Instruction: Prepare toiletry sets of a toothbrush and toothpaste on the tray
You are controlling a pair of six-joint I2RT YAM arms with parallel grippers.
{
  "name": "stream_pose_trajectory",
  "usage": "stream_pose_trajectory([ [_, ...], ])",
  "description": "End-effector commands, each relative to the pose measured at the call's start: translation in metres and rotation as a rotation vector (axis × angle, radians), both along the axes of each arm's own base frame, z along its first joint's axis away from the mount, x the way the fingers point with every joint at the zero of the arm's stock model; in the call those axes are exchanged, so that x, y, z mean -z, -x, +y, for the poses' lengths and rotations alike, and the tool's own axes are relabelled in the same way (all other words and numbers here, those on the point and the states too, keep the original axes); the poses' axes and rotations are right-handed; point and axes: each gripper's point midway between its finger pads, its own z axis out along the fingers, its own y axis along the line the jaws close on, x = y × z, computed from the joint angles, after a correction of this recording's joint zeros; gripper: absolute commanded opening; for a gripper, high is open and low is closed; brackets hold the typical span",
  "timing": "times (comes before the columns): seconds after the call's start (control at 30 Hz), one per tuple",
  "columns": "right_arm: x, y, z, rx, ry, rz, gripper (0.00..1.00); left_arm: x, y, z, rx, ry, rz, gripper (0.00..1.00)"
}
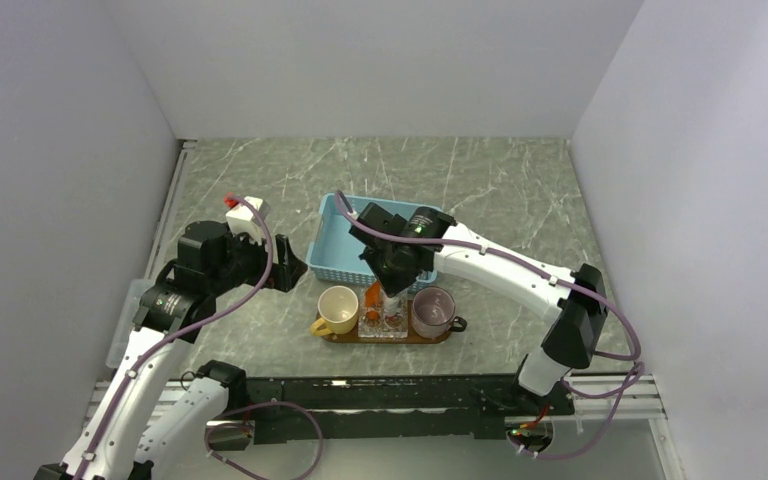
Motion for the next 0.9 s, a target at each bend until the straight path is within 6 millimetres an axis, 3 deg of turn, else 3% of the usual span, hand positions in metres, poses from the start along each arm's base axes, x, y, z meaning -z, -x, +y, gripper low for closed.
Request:
stream_pose_trajectory([
  [0.0,-0.014,0.0,0.003,0.011,-0.059,-0.022,0.03,-0.004,-0.004,-0.001,0.003,-0.003,-0.029,0.99],
  [0.3,-0.021,-0.002,0.003,0.019,-0.07,-0.036,0.21,-0.003,-0.005,-0.001,0.003,-0.003,-0.024,0.99],
  [0.87,-0.05,-0.017,-0.001,0.048,-0.051,-0.117,0.37,-0.002,-0.005,-0.001,0.002,-0.007,-0.024,0.99],
])
